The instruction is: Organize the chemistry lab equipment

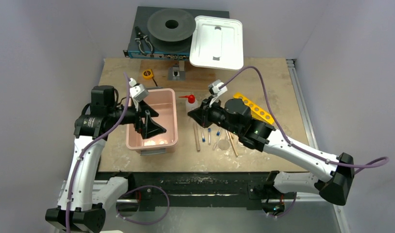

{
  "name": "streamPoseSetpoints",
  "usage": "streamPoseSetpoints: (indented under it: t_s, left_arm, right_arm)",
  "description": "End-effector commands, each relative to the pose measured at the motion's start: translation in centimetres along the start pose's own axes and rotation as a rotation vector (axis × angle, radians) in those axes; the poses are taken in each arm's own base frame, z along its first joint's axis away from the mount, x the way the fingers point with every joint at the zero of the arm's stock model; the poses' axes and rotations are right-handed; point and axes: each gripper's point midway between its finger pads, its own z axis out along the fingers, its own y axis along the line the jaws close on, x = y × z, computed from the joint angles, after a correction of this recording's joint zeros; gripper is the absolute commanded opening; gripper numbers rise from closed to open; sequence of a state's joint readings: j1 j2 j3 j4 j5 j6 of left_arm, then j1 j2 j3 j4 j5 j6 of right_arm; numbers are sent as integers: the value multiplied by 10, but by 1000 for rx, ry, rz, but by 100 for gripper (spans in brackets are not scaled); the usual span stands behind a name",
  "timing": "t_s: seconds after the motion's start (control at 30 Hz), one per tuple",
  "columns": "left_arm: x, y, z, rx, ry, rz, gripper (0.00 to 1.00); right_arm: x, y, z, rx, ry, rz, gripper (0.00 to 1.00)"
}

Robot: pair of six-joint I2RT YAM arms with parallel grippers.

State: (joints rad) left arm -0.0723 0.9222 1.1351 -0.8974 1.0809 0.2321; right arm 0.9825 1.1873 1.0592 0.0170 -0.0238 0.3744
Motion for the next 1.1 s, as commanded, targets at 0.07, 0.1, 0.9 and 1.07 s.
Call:
streamPoseSetpoints:
  t_s: [0.07,0.1,0.9,1.07]
  left_arm:
    - [15,34,-7,-164,135,-37,100]
    - [20,36,-8,-165,155,-37,100]
    - [29,54,0,-165,213,-99,100]
    - [28,54,0,-161,213,-85,100]
  right_arm:
    - [42,-150,-57,667,39,10,0]
    - [45,-165,-68,737,32,10,0]
    - [47,-303,-119,1174,-185,17,0]
    - [45,-309,-112,1167,-191,17,0]
